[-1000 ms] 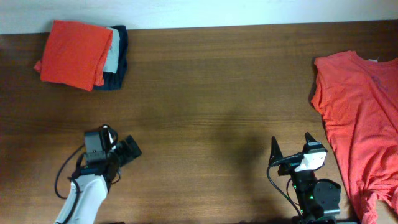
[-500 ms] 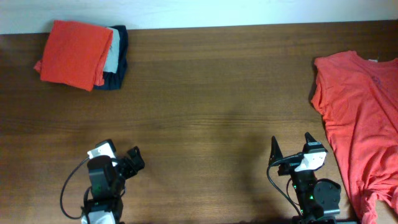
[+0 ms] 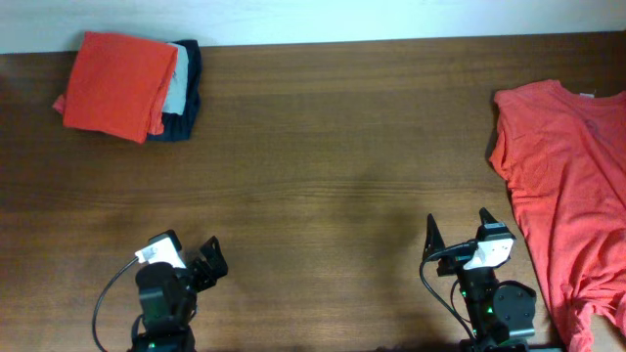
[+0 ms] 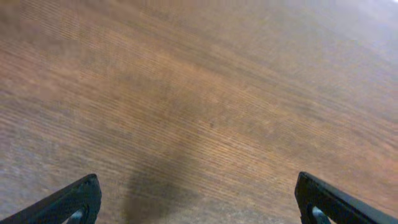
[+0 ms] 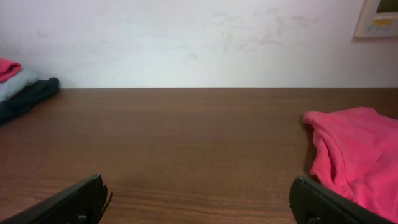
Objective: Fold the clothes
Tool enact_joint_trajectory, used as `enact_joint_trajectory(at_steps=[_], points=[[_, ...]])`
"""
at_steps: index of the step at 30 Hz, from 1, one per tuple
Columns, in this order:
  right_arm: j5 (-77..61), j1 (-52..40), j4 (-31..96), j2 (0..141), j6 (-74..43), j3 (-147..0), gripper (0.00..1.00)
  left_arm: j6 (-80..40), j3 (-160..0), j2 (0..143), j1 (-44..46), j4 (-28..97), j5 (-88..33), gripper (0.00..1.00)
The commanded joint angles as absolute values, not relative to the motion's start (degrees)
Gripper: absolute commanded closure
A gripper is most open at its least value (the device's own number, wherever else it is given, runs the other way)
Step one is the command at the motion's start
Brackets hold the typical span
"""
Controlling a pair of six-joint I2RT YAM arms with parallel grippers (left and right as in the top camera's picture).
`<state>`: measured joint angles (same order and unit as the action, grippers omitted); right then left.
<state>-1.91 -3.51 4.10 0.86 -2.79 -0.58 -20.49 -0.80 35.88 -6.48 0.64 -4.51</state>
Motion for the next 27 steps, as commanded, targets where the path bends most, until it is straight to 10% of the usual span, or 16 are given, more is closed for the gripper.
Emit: enact_joint_trajectory(at_steps=[1, 27], points=[[-1.2, -3.3, 4.5, 0.5, -3.1, -0.3, 0.02, -15.6, -0.5, 28.3, -5.3, 4.1, -4.7, 0.01], [-1.2, -3.3, 4.5, 0.5, -3.1, -0.3, 0.02, 3.1, -0.5, 0.3, 1.7, 4.8, 0.7, 0.01]])
